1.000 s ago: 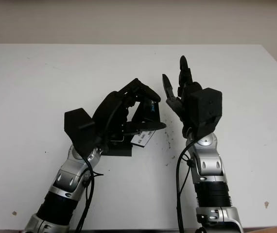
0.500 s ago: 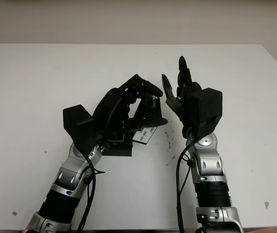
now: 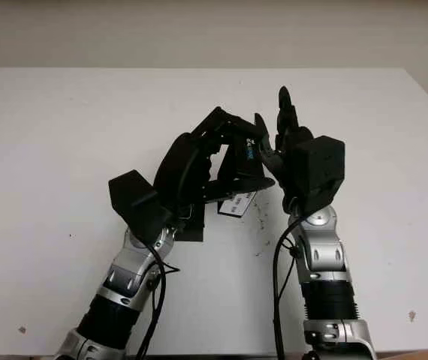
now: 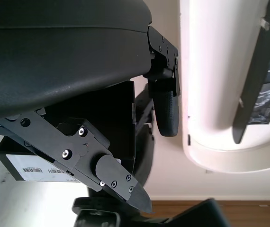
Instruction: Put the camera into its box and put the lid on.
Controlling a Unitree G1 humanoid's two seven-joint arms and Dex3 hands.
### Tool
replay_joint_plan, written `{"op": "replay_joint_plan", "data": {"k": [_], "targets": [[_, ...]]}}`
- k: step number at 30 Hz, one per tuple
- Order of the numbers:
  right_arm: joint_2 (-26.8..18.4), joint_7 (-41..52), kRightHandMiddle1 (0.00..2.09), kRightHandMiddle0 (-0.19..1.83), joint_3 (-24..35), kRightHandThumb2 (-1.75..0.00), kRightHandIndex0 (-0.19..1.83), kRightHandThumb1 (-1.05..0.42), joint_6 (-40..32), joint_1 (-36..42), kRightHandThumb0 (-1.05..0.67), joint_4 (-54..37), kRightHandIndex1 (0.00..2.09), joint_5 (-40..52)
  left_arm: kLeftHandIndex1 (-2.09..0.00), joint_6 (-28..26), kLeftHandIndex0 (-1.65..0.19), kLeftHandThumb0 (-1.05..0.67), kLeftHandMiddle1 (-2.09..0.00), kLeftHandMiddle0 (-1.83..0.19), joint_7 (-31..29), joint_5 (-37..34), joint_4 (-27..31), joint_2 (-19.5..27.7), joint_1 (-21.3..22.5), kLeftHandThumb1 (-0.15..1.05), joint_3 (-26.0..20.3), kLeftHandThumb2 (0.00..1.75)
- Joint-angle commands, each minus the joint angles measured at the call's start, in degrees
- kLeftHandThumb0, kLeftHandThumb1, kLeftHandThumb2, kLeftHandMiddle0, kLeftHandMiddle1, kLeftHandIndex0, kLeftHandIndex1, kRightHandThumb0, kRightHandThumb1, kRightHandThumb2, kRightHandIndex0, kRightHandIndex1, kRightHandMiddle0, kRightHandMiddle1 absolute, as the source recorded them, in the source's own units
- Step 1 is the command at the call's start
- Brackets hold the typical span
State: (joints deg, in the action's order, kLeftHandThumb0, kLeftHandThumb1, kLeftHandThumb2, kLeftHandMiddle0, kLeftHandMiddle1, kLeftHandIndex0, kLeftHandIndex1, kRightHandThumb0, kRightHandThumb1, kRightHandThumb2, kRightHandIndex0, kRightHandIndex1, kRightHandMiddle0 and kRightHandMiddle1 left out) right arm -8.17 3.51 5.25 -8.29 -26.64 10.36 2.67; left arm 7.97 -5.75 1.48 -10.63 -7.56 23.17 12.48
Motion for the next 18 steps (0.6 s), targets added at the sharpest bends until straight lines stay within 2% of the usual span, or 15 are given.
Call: {"op": "replay_joint_plan", "data": {"k": [1,9,18], "targets": [[-0.28,0.0,0.05,-0.08,0.18,-0.43,-0.14,-1.05,0.23,-0.43,-0.58,-0.15,0.05,0.02,-1.57,1.98,-0.15,-0.28,-1.72,-0.36,1.01,1.74,-1.08,-0.57,-2.41,1.05,1.08,0.1],[-0.67,0.76,0.05,-0.09,0.85,-0.43,-0.15,-1.05,1.24,-0.26,-0.58,0.13,0.05,0.68,-1.57,10.36,-0.11,-0.23,-1.77,-0.28,4.97,7.77,-5.96,2.85,-6.25,1.05,1.5,0.16],[-0.98,1.79,0.05,-0.1,1.43,-0.45,-0.17,-1.05,1.99,-0.31,-0.58,0.81,0.04,0.95,-1.49,10.97,-0.13,-0.22,-1.73,-0.27,4.65,7.82,-6.7,3.97,-7.46,1.05,0.4,0.15]]}}
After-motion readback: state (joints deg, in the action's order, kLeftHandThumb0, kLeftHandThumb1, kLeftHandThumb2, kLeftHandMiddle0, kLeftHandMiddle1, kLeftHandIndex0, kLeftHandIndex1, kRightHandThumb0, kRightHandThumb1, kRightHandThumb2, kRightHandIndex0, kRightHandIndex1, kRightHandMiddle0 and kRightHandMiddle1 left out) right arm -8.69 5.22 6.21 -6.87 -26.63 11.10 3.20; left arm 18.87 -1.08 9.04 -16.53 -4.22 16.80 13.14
